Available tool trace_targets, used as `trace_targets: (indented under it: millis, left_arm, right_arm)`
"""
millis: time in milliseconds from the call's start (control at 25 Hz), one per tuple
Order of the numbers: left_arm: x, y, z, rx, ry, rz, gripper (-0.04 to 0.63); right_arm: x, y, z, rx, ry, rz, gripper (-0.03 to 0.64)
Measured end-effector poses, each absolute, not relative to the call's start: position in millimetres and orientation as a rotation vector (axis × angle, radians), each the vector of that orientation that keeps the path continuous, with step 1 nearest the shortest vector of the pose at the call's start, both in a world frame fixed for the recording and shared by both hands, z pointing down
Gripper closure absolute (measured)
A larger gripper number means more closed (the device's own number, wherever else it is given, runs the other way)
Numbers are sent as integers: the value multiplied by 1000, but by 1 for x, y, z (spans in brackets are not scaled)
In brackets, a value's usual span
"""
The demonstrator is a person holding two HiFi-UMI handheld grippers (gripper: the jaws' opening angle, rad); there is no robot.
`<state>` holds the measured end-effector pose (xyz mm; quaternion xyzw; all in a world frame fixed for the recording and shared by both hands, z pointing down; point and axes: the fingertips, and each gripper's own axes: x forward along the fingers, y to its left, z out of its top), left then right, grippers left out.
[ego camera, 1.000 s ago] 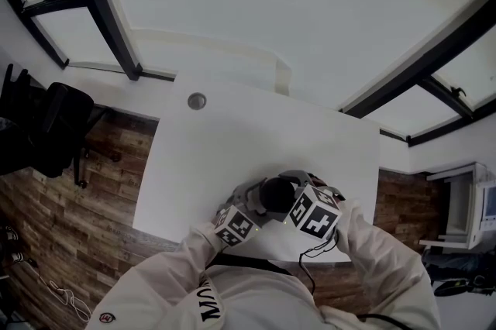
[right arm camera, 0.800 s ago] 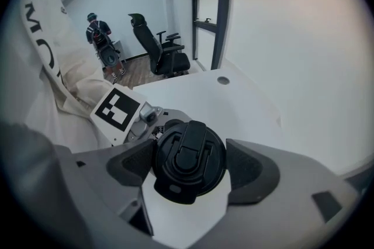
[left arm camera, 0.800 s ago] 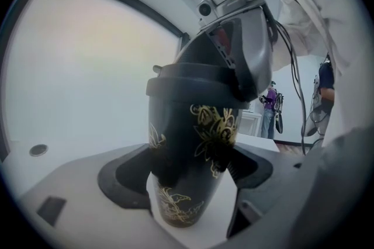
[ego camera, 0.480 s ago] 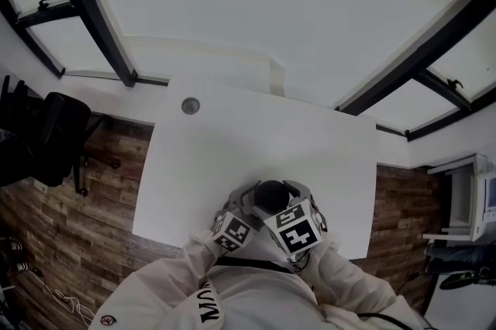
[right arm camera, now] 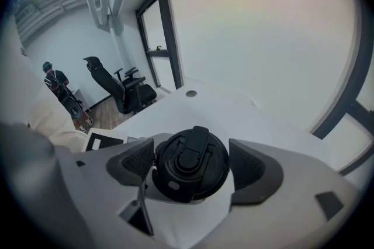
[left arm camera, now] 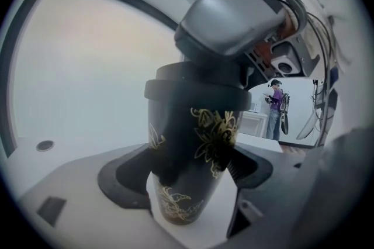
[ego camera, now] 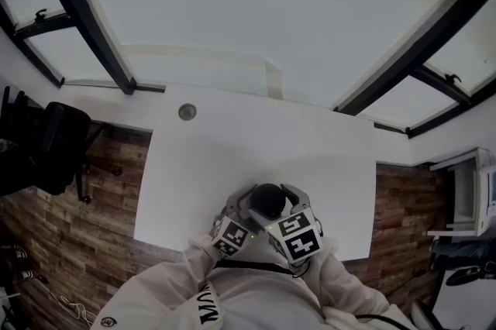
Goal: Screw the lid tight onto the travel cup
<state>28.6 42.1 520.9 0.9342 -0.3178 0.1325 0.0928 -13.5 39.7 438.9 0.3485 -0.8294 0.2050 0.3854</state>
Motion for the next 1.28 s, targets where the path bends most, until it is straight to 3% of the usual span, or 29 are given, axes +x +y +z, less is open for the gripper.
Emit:
trace_targets:
  millis: [440, 920, 1280]
  left_arm:
    - [33, 46, 524, 2809, -788, 442, 190]
    - [40, 43, 517, 2885, -504, 494, 190]
    - [33, 44, 518, 2884, -525, 509, 190]
  right_arm:
    - [8, 65, 424, 514, -2601, 251, 235]
    - [0, 54, 432, 114, -2751, 118, 209]
    - [-14, 57, 436, 116, -2764, 33, 207]
